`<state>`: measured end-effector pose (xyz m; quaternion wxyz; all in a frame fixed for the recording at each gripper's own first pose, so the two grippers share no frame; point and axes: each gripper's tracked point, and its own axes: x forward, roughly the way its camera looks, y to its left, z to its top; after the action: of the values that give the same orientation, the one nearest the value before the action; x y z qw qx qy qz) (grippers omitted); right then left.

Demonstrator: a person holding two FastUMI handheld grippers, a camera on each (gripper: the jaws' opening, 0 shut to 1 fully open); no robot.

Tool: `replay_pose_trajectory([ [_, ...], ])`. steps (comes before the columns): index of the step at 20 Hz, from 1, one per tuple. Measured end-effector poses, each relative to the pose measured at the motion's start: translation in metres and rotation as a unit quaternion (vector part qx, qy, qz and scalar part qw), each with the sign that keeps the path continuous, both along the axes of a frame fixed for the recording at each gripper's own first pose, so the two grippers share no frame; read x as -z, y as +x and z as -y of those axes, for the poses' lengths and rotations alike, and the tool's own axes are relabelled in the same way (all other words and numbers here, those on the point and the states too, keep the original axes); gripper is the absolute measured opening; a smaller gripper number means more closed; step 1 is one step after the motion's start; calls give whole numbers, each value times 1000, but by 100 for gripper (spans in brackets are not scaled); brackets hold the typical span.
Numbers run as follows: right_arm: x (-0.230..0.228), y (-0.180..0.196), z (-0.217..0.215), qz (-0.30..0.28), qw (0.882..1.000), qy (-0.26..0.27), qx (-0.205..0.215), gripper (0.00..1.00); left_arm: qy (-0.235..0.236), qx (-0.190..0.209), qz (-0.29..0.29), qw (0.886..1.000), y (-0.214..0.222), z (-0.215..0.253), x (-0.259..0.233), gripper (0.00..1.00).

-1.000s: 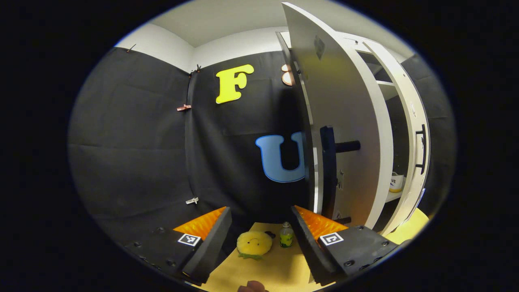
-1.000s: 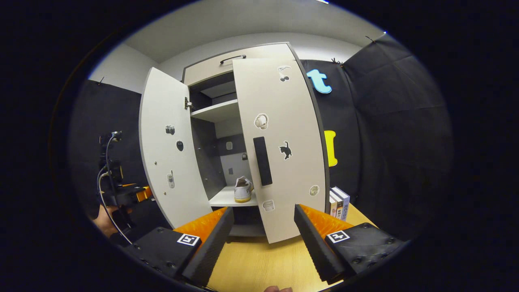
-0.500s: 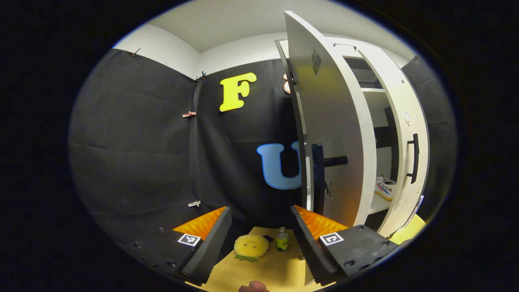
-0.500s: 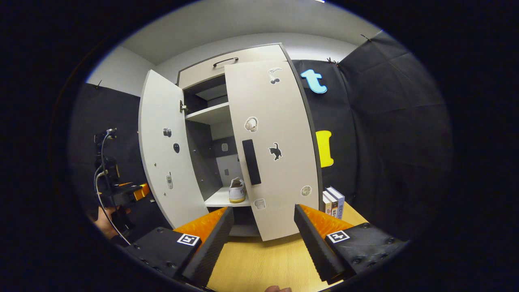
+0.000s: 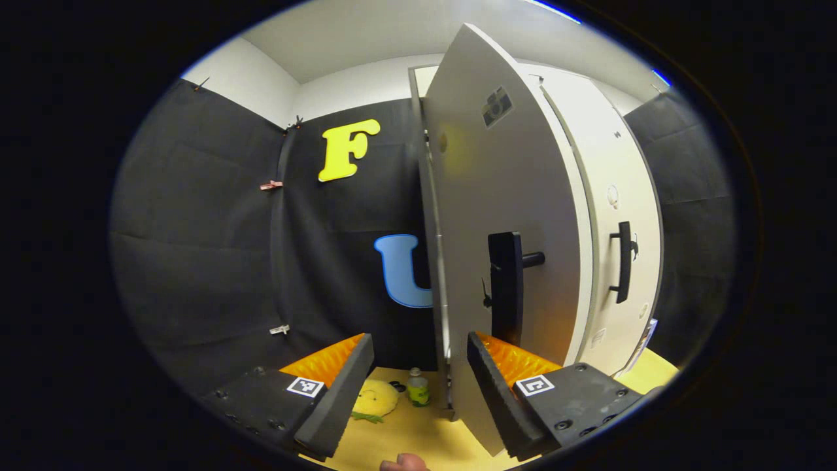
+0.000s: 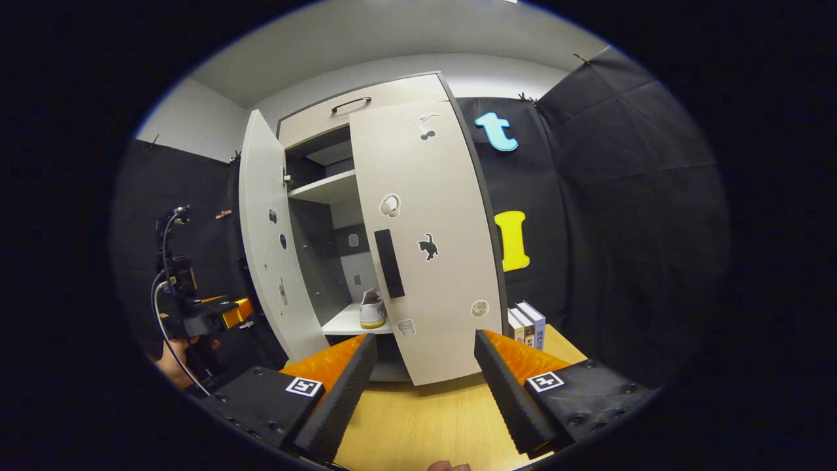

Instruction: Grab one shoe with the right hand and put it into the shoe cabinet, grab the other shoe with the left hand and put it into the shoe cabinet; then close the right door with the right hand and the left door with the left hand.

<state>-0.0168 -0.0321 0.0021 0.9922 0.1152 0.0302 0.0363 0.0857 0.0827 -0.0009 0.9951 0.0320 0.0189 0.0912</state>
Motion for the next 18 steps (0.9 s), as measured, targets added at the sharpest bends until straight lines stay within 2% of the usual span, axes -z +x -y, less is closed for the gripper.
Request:
replay_pose_trajectory([
  [6,-5,2,20,4,1000,-6,-1,98,-11,50,-15,999,11,62,5,91],
  [8,-4,2,22,5,1000,-2,-3,98,2,56,-4,998,8,79,-5,93],
  [9,-3,3,26,6,1000,1,-3,98,8,60,-2,998,7,87,-7,97],
  [10,-2,3,30,6,1000,3,-1,97,12,64,-3,998,5,95,-7,96],
  [11,-4,2,35,7,1000,3,-1,98,13,69,-5,998,1,102,-6,100],
  [12,-4,3,37,7,1000,3,-2,98,12,72,-7,997,-3,109,-5,96],
  [14,-4,4,42,7,1000,3,-3,97,4,79,-12,997,-15,122,-2,100],
  [17,-4,8,48,6,1000,2,-4,97,-3,82,-16,997,-26,132,-4,100],
  [18,-3,9,50,4,1000,1,-3,98,-8,83,-16,996,-30,135,-4,97],
])
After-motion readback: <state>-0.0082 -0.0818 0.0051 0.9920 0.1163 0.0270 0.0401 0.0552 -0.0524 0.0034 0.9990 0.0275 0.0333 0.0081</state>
